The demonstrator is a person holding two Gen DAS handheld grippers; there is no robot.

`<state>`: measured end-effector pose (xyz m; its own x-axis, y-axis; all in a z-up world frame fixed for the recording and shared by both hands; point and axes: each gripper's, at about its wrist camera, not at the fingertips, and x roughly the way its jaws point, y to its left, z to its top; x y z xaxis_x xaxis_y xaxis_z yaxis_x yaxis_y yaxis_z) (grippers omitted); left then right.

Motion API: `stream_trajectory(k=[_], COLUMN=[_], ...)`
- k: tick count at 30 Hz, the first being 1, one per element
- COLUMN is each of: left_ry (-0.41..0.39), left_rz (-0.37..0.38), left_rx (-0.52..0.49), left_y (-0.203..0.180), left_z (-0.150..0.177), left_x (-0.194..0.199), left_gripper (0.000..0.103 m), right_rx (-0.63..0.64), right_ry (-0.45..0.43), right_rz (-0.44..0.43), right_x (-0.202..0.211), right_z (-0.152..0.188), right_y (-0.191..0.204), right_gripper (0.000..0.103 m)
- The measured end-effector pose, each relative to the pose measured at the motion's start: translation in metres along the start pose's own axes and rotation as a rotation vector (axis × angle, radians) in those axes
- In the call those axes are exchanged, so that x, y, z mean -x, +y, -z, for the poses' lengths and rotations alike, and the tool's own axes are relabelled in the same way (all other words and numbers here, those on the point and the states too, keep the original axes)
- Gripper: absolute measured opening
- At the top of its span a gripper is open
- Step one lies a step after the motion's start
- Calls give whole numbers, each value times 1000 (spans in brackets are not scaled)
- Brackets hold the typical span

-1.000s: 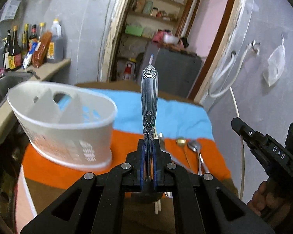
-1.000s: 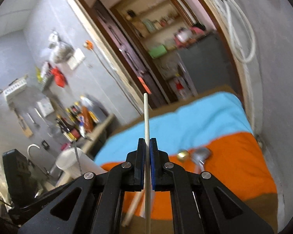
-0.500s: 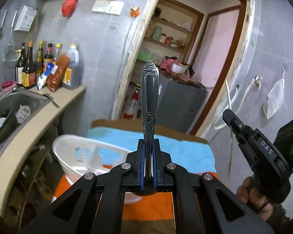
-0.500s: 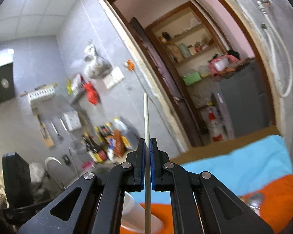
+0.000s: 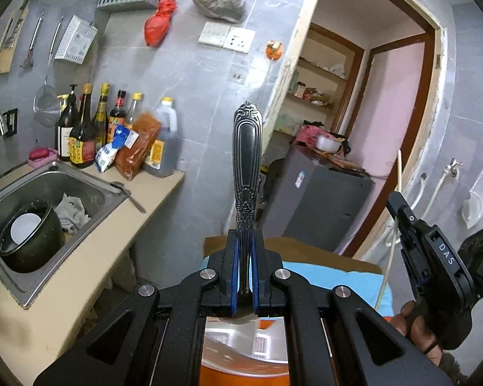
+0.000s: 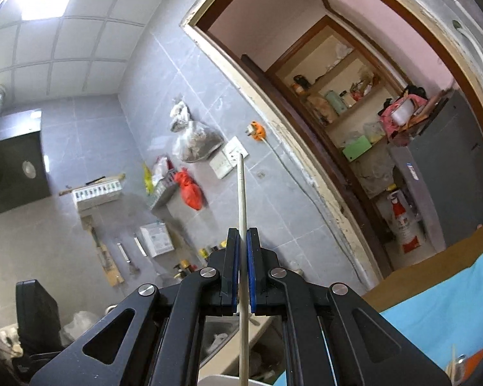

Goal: Organize utensils

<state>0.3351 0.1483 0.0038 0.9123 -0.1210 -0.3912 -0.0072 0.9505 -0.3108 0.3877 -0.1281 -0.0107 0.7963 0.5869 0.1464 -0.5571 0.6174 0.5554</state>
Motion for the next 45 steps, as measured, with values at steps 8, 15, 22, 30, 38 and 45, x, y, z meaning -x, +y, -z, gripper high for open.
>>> stream_trajectory(k=[8, 15, 22, 30, 38, 45], left_ry=[54, 95, 129, 98, -7, -88], left_rz=[-13, -16, 4, 29, 4, -2], left_rx=[-13, -37, -30, -21, -50, -101], left_y=[9, 3, 3, -13, -55, -109], left_z=[33, 51, 58, 55, 47, 49], left_x=[-23, -38, -38, -17, 8, 18], left_gripper=[5, 5, 7, 47, 84, 92], right_rx=[144, 242, 280, 269, 282, 325], right_ry=[22, 67, 167, 214, 164, 117], right_rz=[100, 145, 150, 188, 263, 348], right_x=[-5, -3, 5, 25, 68, 111], right_z=[36, 57, 66, 52, 3, -33], right_y=[2, 0, 1, 3, 5, -6], right_gripper=[4, 4, 7, 29, 82, 103])
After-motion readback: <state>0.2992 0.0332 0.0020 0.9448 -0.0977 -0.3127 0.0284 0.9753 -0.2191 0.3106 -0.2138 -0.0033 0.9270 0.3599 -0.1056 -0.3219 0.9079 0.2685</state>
